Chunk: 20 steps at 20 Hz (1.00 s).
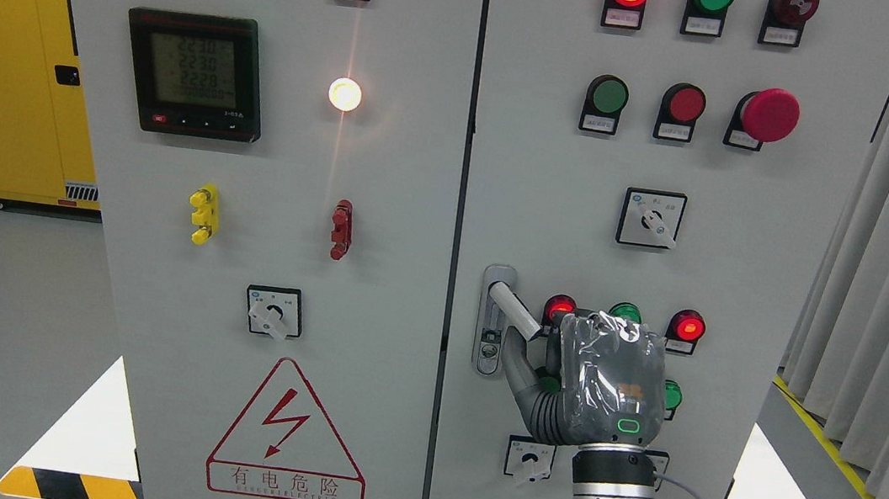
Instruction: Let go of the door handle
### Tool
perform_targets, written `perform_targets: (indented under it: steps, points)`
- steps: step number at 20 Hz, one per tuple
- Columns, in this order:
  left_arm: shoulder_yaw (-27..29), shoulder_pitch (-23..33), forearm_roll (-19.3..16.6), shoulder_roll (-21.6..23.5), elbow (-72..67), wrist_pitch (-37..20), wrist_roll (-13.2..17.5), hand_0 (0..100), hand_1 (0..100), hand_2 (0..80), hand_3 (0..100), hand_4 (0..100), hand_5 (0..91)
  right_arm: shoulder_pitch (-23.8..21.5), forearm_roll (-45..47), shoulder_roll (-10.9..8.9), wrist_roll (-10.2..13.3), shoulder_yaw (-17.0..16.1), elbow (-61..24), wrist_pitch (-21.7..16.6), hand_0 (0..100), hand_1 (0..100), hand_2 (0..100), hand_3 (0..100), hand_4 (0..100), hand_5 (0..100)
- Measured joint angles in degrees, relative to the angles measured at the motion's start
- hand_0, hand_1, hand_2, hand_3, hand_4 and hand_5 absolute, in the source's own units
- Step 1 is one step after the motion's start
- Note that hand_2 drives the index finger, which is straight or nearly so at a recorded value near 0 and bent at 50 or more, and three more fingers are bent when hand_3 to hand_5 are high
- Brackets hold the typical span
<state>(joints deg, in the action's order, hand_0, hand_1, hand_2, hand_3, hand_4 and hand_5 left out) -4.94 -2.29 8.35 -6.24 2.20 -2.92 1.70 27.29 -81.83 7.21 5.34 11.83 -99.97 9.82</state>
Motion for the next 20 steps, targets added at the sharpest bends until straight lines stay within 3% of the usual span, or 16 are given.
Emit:
perform_targets:
  steps: [20]
  points:
    - [0.00, 0.01, 0.00, 0.00, 0.00, 0.26, 0.00, 12, 56, 0.0, 0, 0, 0.0, 0.66, 0.07, -0.11, -0.01, -0.92, -0.35, -0.30, 57, 40, 93, 100, 100, 100]
